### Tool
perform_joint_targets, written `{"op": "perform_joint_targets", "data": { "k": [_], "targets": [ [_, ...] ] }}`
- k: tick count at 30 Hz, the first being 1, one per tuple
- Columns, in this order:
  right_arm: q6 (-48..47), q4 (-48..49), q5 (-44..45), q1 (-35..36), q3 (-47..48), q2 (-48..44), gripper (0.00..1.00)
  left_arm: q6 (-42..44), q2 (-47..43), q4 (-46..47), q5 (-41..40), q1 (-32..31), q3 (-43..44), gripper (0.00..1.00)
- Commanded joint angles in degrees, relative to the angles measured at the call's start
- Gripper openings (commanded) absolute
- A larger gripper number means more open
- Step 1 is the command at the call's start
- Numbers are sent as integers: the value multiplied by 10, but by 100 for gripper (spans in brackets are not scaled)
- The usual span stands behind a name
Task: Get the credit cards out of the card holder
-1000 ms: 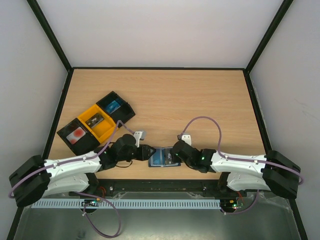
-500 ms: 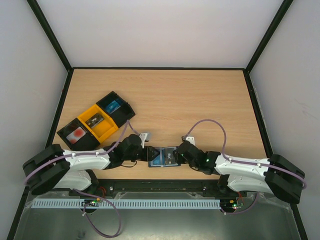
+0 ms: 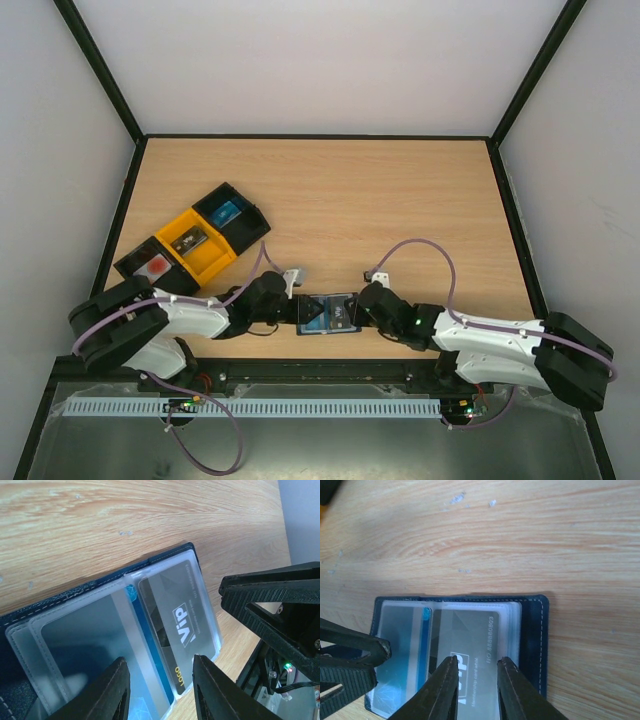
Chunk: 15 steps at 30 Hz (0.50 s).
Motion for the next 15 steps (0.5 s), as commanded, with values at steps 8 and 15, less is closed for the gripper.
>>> {"op": "perform_joint_targets", "data": {
  "k": [8, 15],
  "targets": [
    [11, 63, -17, -2, -28, 37, 21, 0, 24, 37, 1, -2, -12, 38],
    [18, 78, -25, -3, -41, 62, 15, 2, 24, 35, 0, -2, -11, 37]
  ]
}}
